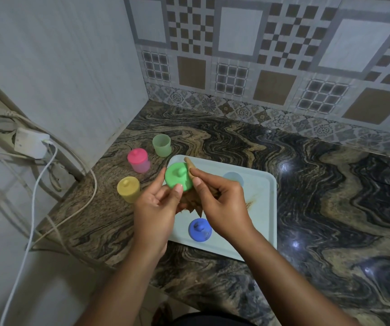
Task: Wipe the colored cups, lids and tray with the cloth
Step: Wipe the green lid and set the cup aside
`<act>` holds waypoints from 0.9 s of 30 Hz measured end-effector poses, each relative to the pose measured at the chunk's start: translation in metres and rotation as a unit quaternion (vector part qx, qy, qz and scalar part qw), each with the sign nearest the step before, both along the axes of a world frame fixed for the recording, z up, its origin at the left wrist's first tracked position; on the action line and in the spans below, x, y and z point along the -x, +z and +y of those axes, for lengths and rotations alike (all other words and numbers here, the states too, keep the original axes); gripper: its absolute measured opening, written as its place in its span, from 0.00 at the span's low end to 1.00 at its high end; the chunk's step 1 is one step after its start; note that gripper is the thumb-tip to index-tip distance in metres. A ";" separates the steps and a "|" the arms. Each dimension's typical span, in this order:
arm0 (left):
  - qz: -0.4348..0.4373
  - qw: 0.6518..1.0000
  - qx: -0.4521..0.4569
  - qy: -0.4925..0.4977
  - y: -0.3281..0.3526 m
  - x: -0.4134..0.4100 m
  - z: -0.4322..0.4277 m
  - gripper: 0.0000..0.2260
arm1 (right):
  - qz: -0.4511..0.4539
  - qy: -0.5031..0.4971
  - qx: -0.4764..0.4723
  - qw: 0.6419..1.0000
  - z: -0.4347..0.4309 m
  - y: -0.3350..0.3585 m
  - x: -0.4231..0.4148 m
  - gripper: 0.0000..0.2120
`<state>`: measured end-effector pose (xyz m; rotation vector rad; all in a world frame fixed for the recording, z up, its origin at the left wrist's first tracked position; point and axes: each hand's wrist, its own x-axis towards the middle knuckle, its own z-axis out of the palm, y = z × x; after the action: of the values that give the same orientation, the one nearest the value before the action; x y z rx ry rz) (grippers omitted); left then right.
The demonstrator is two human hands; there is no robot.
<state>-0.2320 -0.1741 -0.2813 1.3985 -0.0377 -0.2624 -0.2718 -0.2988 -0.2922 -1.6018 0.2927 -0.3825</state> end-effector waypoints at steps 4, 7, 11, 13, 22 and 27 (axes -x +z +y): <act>0.030 0.999 0.022 0.035 0.003 -0.007 0.006 0.15 | -0.026 -0.001 0.010 1.000 0.002 -0.004 0.004 0.13; 0.055 0.998 0.037 -0.016 0.004 -0.009 0.012 0.13 | -0.036 -0.005 0.008 0.999 0.002 -0.004 0.005 0.14; 0.054 0.994 0.029 -0.094 0.005 -0.008 0.018 0.17 | -0.017 -0.017 0.008 1.000 -0.003 -0.003 0.005 0.12; 0.044 0.994 0.016 -0.101 0.006 -0.006 0.015 0.22 | -0.013 -0.013 0.001 1.000 -0.002 -0.004 0.004 0.12; 0.057 0.997 0.036 -0.031 0.006 -0.011 0.013 0.15 | -0.057 0.018 0.060 0.996 0.004 0.000 0.010 0.13; 0.057 0.995 0.029 -0.074 0.005 -0.006 0.016 0.16 | -0.050 0.005 0.057 0.997 0.002 0.004 0.008 0.12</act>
<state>-0.2256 -0.1578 -0.2764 1.3218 -0.0546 -0.4618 -0.2800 -0.2964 -0.2886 -1.6885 0.1898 -0.4780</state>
